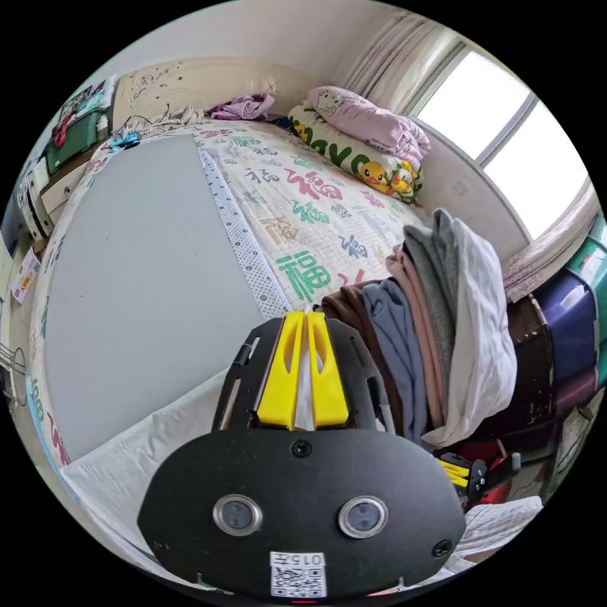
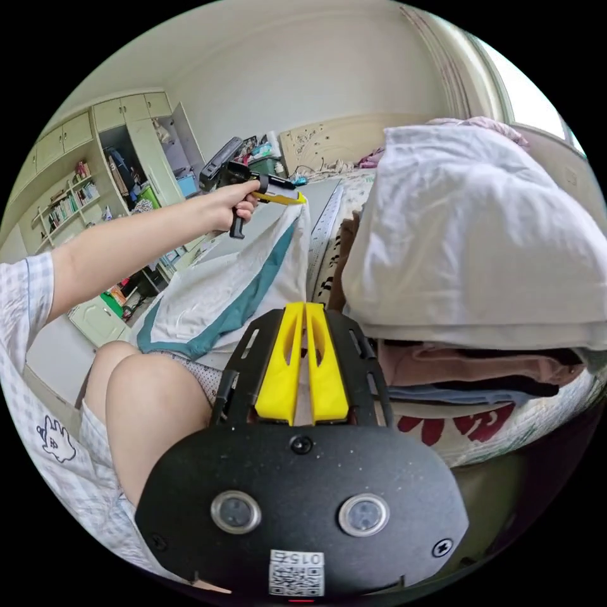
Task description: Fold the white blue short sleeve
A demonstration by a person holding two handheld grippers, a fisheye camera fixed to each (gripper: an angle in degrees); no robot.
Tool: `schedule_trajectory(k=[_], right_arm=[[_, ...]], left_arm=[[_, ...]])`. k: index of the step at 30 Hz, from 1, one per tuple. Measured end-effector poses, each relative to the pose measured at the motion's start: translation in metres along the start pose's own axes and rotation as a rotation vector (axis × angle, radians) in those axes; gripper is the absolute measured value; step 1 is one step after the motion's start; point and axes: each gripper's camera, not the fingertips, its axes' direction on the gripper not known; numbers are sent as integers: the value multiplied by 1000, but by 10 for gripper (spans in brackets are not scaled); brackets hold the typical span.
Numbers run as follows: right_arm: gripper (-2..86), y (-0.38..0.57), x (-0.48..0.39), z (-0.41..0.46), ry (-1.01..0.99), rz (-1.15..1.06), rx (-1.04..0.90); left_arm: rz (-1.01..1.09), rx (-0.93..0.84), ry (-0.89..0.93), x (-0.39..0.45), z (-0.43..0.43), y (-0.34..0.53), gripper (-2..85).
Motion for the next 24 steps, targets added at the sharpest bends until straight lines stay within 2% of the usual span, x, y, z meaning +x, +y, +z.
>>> schedule_trajectory(k=[4,9,13,15,17,19,21,24], right_arm=[[-3,4,-37,-75,11,-93,138],[-3,37,-145,-106,-319,-325,155],[-3,79,-249,-51,-457,-485,2],[-4,111,-314,-1,-505,-580,-144],[-4,134,-362,24,-355,-710,-255],[-4,158,-388,40,-378,-732,-257],[-4,193,-415,73,-440,-765,-394],[-4,235,-425,94,-416,-794,-449]], left_arm=[[3,169,225,-16,-70,1,-5],[2,295,338,-77,-161,37,-5],[-111,347,282,-174,-221,100,-6],[-209,357,275,-224,-235,131,-6],[-329,372,274,-274,-242,165,-5],[-484,379,255,-331,-243,208,-3],[-554,377,290,-361,-242,234,0],[-584,391,315,-387,-247,259,20]])
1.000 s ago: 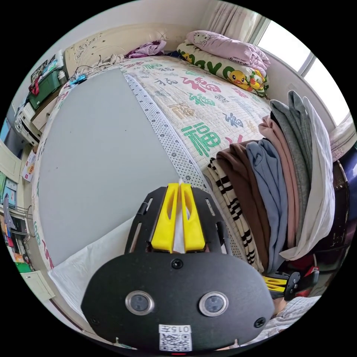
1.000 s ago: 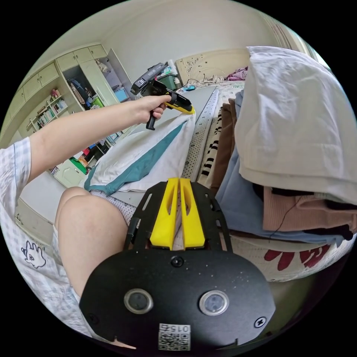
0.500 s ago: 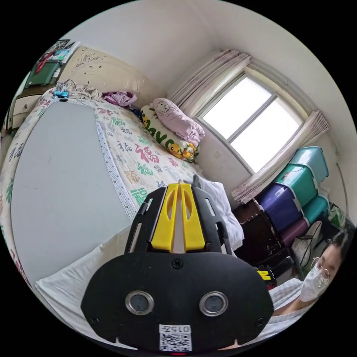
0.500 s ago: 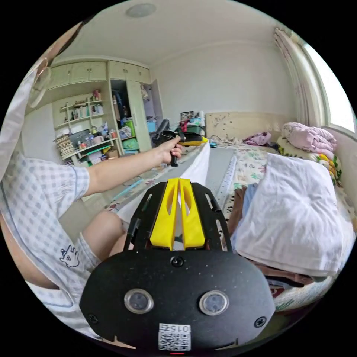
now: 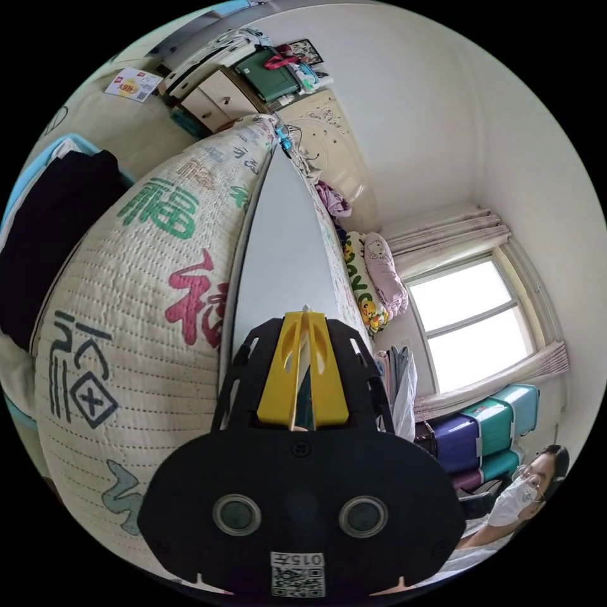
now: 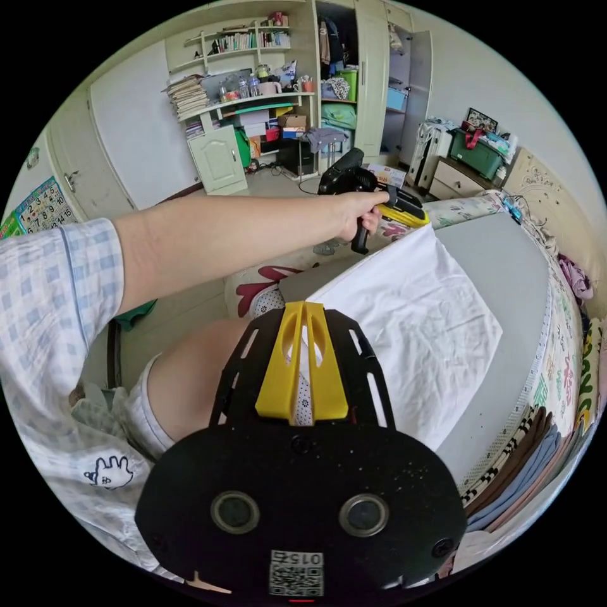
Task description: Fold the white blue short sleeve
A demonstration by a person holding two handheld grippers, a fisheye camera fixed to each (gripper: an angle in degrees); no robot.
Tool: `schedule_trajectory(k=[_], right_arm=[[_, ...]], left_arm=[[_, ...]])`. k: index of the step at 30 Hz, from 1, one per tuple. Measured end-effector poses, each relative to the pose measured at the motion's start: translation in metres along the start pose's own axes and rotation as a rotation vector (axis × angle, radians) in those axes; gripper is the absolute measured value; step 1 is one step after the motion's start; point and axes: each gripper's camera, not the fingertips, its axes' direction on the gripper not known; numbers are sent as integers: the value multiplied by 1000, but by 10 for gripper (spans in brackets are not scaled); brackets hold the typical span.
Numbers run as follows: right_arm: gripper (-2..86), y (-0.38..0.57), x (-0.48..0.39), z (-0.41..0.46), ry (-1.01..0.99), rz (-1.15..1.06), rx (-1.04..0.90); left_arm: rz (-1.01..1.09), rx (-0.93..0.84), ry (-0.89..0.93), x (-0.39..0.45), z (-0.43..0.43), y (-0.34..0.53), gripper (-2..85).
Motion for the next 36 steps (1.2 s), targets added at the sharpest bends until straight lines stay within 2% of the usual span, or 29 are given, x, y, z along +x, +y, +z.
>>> schedule_trajectory(k=[6,9,13,17,20,24,27,31,36], right_arm=[[-3,51,-26,44,-62,-9,-42],[-3,75,-37,51,-64,-34,-17],[0,93,-48,64,-74,-69,-15],[8,119,-45,65,-257,-100,60],[12,148,-36,30,-292,-126,203],[18,201,-7,-40,-114,-73,310],[30,264,22,-56,113,-32,210],[55,313,43,-8,152,-31,16],[82,336,38,63,219,-117,-151]], left_arm=[[26,-62,-11,-10,-22,-2,115],[35,-30,39,-10,-33,0,126],[-17,16,-104,-12,-48,13,115],[-20,81,-219,-1,-73,30,110],[73,88,-201,30,-94,57,104],[344,-76,-228,99,-114,133,98],[500,-154,-293,135,-131,208,98],[519,-178,-400,144,-146,288,100],[429,-156,-428,133,-147,325,111]])
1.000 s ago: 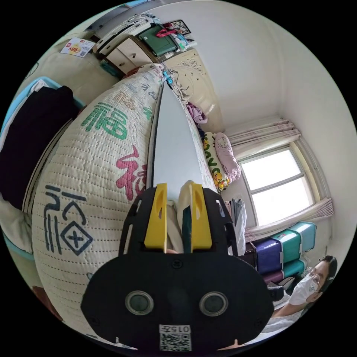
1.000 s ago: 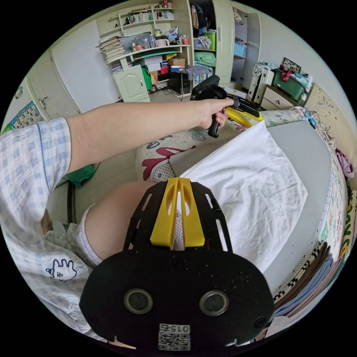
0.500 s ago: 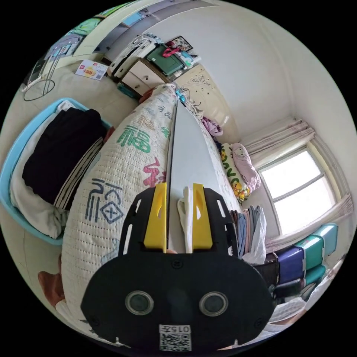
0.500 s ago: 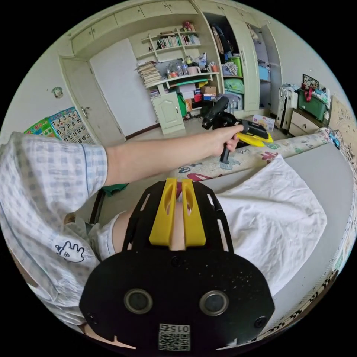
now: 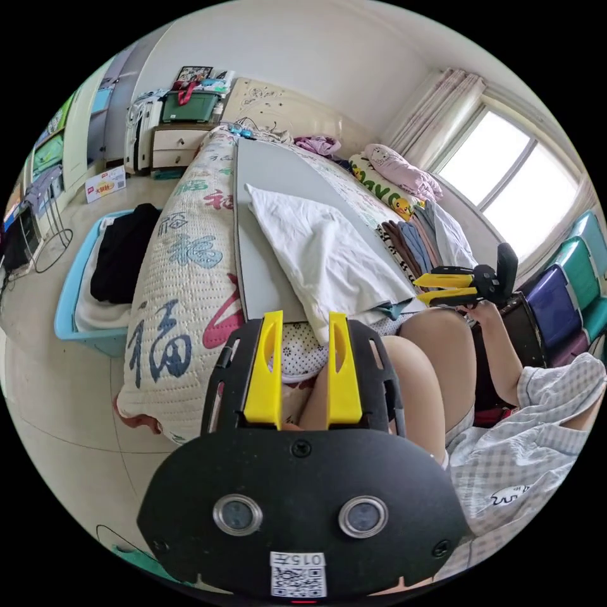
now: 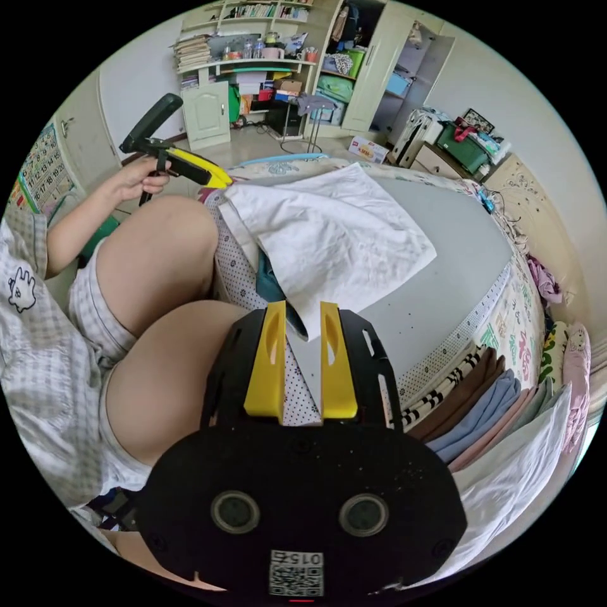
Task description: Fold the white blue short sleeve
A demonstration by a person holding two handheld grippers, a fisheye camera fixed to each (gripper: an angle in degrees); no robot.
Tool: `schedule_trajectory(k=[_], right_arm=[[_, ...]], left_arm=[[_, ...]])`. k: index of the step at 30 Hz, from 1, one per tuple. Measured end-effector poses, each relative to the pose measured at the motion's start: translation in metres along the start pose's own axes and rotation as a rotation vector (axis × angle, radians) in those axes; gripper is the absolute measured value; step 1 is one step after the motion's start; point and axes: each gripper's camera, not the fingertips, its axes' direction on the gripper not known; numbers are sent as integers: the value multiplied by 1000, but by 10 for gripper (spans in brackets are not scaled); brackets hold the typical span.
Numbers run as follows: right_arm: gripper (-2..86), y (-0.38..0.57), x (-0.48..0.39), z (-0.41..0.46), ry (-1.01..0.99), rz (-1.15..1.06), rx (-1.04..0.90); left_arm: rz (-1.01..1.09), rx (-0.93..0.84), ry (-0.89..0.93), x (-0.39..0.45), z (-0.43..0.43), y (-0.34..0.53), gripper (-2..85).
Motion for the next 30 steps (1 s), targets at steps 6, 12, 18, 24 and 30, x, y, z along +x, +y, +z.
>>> schedule_trajectory(k=[6,12,18,24,30], right_arm=[[84,-10,12,33,-73,-24,-110],[72,2,22,53,10,-23,-186],[25,14,28,44,73,31,-147],[-2,36,24,13,147,15,-103],[-4,55,42,-2,117,77,-71]], left_arm=[[-21,52,-3,18,0,18,92],[2,30,-10,33,-2,25,48],[-8,53,10,42,-10,37,5],[-15,85,78,51,-22,57,-2],[47,26,96,69,-15,64,0]])
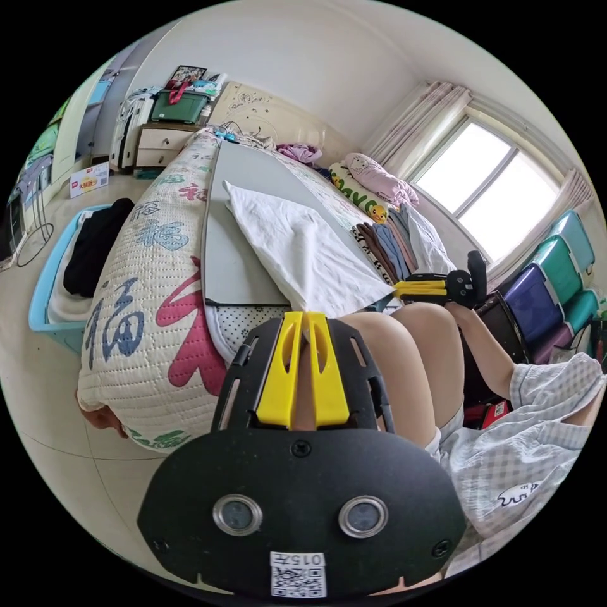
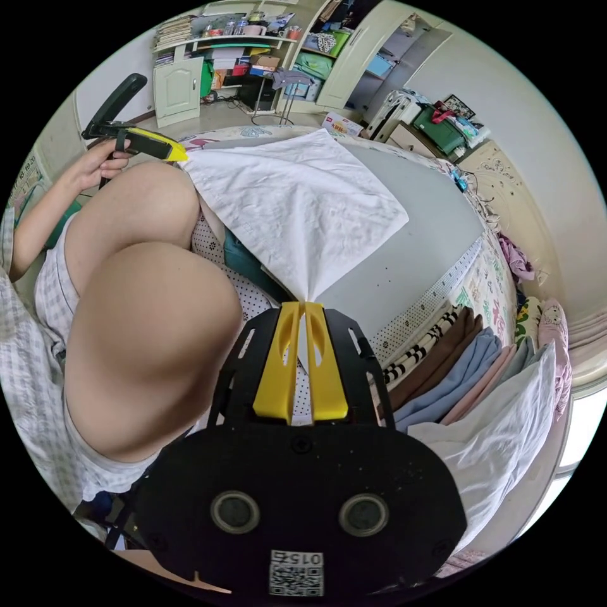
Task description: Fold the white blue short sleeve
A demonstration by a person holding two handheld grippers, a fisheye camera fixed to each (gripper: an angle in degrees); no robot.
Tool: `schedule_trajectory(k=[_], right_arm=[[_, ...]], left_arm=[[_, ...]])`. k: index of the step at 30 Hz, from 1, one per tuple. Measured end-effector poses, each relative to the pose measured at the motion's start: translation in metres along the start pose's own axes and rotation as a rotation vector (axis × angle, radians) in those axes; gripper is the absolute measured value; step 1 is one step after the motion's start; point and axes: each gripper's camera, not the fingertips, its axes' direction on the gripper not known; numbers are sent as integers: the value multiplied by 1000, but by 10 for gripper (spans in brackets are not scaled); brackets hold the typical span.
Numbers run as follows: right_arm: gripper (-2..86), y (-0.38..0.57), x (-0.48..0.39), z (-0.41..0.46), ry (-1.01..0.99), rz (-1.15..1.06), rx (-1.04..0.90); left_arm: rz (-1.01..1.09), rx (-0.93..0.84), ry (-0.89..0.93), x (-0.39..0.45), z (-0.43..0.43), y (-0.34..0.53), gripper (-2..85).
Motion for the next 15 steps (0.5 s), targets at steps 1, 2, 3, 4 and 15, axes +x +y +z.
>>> schedule_trajectory(k=[1,2,3,4,15], right_arm=[[-4,1,2,-2,-4,7,6],[-5,3,6,-7,-10,21,17],[-5,5,10,-13,-17,32,33],[-5,6,12,-17,-21,36,40],[32,7,37,-76,-26,77,96]], left_arm=[[8,-3,-8,3,0,0,0],[13,-5,-6,4,1,-1,1],[23,-15,0,6,0,-2,1],[32,-23,1,8,-1,-5,2],[251,-253,-138,56,-33,-62,29]])
